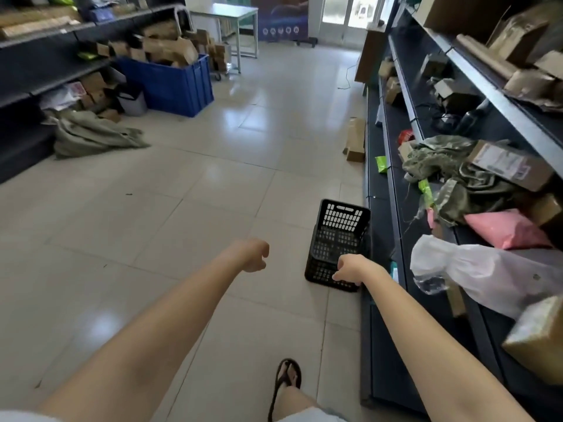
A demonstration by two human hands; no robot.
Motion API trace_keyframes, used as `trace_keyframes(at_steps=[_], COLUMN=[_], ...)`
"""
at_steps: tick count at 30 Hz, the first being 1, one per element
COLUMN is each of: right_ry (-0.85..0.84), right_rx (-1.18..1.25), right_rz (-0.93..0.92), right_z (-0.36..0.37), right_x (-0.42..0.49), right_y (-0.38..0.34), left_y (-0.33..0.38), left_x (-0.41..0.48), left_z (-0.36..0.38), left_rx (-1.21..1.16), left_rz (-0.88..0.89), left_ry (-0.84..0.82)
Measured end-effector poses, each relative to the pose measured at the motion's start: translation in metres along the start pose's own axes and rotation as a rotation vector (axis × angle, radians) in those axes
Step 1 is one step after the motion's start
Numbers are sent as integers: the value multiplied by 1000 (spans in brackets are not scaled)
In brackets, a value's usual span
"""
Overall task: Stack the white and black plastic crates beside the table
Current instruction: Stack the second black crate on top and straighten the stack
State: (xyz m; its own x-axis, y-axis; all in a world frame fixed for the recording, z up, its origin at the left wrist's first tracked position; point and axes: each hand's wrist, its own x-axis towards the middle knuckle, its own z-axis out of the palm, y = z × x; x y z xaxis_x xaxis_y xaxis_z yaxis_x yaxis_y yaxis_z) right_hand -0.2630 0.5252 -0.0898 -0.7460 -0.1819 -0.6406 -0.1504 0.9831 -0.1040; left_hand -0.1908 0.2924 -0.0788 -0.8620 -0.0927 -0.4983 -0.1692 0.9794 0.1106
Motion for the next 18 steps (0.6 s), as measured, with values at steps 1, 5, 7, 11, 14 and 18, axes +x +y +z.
trace_keyframes(at_steps=[1, 5, 7, 11, 14, 18], right_ry=[-1, -28, -5, 14, -2, -3], right_rx=[7, -6, -7, 19, 44, 161], right_rz=[8, 15, 12, 12, 19, 78], right_z=[-14, -77, -105, -144, -164, -187], right_x=[15, 65, 92, 137, 170, 229], right_y=[1, 1, -1, -14, -26, -39], left_y=[2, 8, 9, 1, -13, -28], left_x=[18, 85, 116, 168, 217, 291], left_z=[-13, -64, -83, -112, -133, -165], left_rx=[-6, -60, -65, -15, 42, 107], left_rz=[11, 70, 103, 146, 167, 224], left_ry=[8, 58, 100, 84, 81, 63])
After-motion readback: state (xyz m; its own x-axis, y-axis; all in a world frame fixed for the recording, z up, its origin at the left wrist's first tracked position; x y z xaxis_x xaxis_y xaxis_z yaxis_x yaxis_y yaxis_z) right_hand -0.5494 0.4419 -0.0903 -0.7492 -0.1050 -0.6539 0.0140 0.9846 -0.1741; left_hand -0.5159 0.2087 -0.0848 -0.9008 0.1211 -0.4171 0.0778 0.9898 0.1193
